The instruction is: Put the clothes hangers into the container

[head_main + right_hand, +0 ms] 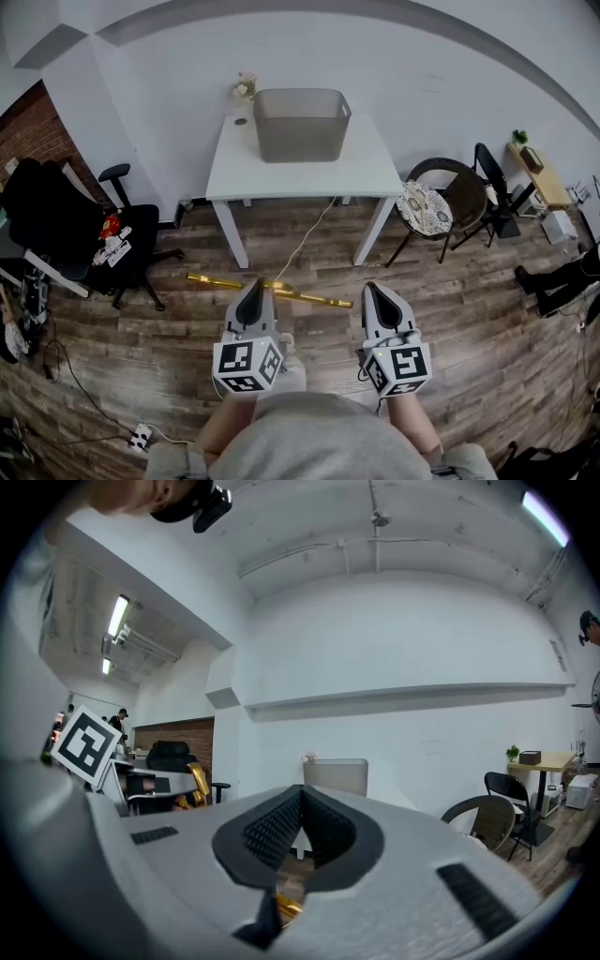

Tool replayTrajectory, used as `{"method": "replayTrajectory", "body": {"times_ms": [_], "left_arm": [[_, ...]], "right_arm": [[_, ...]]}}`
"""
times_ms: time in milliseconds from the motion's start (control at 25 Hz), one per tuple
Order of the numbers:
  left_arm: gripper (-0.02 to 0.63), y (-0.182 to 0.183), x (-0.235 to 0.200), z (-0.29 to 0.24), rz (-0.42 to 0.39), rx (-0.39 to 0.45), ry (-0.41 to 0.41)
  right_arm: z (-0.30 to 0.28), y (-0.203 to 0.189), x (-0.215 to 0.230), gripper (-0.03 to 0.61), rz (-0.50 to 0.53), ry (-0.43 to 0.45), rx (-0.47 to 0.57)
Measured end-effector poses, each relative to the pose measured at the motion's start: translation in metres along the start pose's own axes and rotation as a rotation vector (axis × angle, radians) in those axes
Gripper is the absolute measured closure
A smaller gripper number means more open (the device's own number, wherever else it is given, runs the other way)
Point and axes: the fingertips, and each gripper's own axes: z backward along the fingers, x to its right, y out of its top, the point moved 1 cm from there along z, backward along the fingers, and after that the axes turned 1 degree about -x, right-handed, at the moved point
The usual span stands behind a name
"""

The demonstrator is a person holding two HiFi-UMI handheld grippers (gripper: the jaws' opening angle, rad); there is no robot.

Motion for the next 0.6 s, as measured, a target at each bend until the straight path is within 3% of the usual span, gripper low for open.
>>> {"method": "replayTrajectory", "body": {"times_ms": [600], "left_arm": [[0.595,0.024,-0.046,-0.119,0.009,-0.009,-0.005]], "right_arm": [[-0.124,0.019,0.03,0.577,0.01,-0.003,-0.007]]}}
